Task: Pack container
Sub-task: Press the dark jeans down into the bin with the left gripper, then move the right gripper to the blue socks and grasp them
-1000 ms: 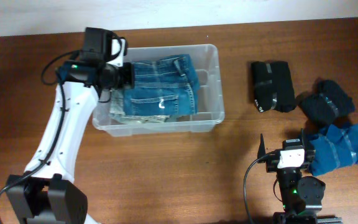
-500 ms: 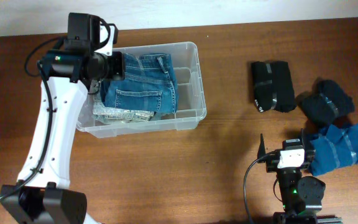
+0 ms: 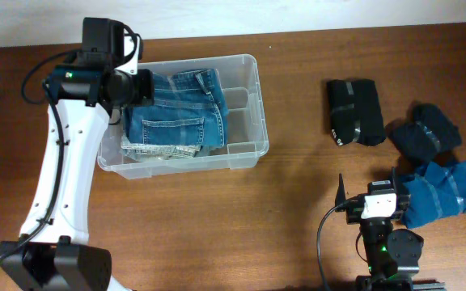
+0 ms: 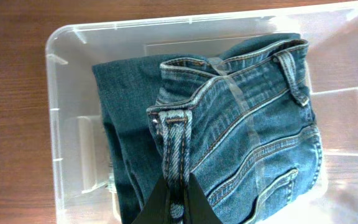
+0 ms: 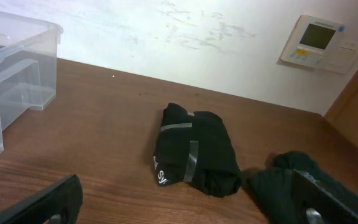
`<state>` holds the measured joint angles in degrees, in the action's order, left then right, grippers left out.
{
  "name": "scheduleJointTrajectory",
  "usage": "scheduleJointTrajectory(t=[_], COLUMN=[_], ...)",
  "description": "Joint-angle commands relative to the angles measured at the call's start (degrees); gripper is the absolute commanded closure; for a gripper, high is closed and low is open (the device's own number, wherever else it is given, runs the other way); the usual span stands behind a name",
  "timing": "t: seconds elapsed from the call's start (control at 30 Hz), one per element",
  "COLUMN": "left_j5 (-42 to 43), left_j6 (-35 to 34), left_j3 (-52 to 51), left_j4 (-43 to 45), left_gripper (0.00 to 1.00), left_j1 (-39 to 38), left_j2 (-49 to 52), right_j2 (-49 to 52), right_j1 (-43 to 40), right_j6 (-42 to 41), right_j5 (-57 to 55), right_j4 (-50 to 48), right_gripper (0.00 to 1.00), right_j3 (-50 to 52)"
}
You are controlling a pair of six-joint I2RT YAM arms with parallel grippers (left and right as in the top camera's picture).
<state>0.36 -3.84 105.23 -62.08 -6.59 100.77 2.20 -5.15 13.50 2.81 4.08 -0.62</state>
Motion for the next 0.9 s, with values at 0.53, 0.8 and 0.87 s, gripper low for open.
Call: scheduleJointTrajectory(t=[0.53, 0.8, 0.87], left_j5=[4.4, 18.1, 20.3], left_j6=[0.9, 0.9, 0.9], left_j3=[2.9, 3.0, 3.0], left_j4=[2.4, 17.0, 20.5], left_gripper=[0.01, 0.01, 0.01], left_j1=[2.2, 2.3, 2.3], left_j2=[-0.8, -0.8, -0.8], right_j2=[-0.3, -0.3, -0.3], right_j1=[0.3, 0.3, 0.3], right_j6=[-0.5, -0.5, -0.5], right_j5=[-0.1, -0.1, -0.1], right_j4=[0.2, 0.2, 0.1], right_gripper=[0.02, 0.02, 0.02], right_j3=[0.3, 0.3, 0.3])
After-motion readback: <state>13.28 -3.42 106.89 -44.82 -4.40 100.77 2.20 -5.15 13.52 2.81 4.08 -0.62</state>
